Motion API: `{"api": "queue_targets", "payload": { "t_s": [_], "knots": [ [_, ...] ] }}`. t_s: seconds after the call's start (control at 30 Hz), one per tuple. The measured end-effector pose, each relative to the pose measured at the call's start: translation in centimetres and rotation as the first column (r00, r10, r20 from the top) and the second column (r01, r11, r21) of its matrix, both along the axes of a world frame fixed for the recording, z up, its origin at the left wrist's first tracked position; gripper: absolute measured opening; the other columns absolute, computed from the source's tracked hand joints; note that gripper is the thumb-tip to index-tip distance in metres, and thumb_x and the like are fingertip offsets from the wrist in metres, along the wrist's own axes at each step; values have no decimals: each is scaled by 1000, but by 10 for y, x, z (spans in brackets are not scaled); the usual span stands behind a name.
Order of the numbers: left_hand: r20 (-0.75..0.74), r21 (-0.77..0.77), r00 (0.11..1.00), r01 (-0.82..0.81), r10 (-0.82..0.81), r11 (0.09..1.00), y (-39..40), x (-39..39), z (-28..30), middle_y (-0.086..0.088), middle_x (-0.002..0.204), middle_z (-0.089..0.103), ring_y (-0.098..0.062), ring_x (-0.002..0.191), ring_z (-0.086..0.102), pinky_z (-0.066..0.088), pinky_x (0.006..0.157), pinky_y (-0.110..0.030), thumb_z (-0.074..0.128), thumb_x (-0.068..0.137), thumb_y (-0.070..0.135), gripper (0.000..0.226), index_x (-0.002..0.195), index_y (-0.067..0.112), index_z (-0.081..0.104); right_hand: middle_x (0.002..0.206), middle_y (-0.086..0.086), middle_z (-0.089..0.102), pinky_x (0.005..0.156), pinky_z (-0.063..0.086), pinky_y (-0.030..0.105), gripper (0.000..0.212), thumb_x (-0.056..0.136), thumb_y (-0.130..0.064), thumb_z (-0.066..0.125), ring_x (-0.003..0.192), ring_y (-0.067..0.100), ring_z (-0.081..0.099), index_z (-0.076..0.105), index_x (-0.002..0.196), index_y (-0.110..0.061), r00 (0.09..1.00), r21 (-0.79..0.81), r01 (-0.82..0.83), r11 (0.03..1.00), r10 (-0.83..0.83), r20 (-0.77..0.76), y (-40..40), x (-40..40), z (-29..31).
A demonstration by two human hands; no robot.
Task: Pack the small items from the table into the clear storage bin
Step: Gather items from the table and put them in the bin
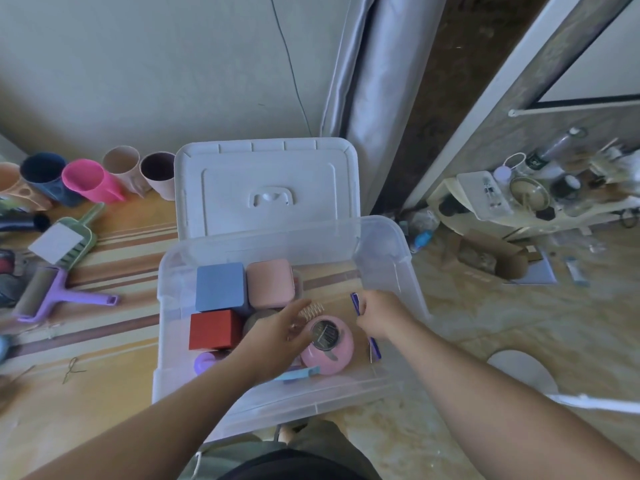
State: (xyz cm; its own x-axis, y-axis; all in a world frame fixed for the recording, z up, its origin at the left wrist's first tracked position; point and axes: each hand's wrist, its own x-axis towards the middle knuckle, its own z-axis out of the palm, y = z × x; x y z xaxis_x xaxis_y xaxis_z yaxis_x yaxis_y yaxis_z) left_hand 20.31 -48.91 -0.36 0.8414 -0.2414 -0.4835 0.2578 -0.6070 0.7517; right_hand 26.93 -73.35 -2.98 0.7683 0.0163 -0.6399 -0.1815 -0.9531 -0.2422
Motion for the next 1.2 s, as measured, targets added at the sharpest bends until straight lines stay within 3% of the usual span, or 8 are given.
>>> {"api": "queue_targets", "payload": {
  "t_s": [0.13, 0.3, 0.4, 0.5, 0.73, 0.9, 1.07, 1.2],
  "knots": [
    [62, 122, 990, 122, -130, 985, 15, -17, -6, 23, 113, 70, 11, 95, 64, 49, 82, -8, 62, 99, 36, 40, 138, 45, 60, 105, 15, 67, 72, 47, 32, 14, 90, -3, 60, 84, 33, 59, 56, 89, -17, 989, -187, -127, 974, 109, -100, 14, -7, -33],
    [77, 136, 986, 138, -149, 981, 26, -27, -6, 23, 115, 70, 7, 99, 64, 55, 89, -23, 62, 98, 34, 33, 129, 45, 67, 90, 5, 56, 72, 41, 30, 20, 94, -1, 52, 72, 24, 51, 52, 83, -18, 997, -186, -6, 983, -8, -73, 13, -4, -53],
    [59, 146, 988, 135, -145, 980, 30, -30, -4, 24, 114, 70, 8, 98, 63, 54, 86, -19, 61, 99, 35, 32, 128, 45, 67, 107, 9, 61, 79, 39, 28, 12, 107, -18, 47, 105, 34, 65, 56, 102, -24, 996, -93, 52, 994, -58, -62, 5, -9, -59],
    [38, 159, 986, 154, -162, 975, 33, -31, -3, 24, 115, 70, 7, 98, 63, 53, 84, -17, 60, 99, 38, 31, 128, 46, 67, 123, 16, 70, 86, 46, 32, 34, 109, -35, 43, 121, 36, 65, 70, 120, -17, 996, -22, 86, 996, -87, -30, 5, -14, -60],
    [116, 315, 955, 225, -273, 922, 39, -25, 4, 21, 132, 64, -7, 111, 64, 51, 87, -20, 60, 97, 39, 37, 134, 45, 62, 132, 19, 67, 86, 45, 31, 35, 107, -17, 42, 120, 37, 65, 67, 130, -7, 992, -106, 89, 990, -98, -81, 13, -7, -41],
    [349, 506, 877, 119, -329, 854, 56, -23, 14, 12, 135, 56, -18, 121, 54, 55, 94, -33, 74, 87, 41, 46, 131, 44, 60, 125, 1, 68, 75, 47, 33, 37, 100, -22, 51, 106, 26, 64, 66, 131, -31, 967, -49, 69, 996, -54, 248, 26, -8, -4],
    [568, 501, 780, -74, -262, 862, 93, -13, 25, -4, 131, 56, -31, 124, 53, 52, 93, -45, 71, 78, 39, 50, 127, 35, 64, 159, 7, 49, 121, 38, 46, 64, 90, -26, 72, 147, 30, 42, 55, 151, -15, 828, 202, -298, 933, 147, 541, 94, -37, 27],
    [664, 461, 745, -347, -59, 817, 160, -2, 36, -4, 135, 53, -33, 126, 48, 48, 98, -46, 66, 77, 42, 54, 130, 33, 61, 152, 13, 53, 120, 39, 51, 64, 84, -23, 77, 138, 38, 48, 60, 144, -8, 632, 126, -540, 832, 303, 713, 169, -32, 49]
  ]
}}
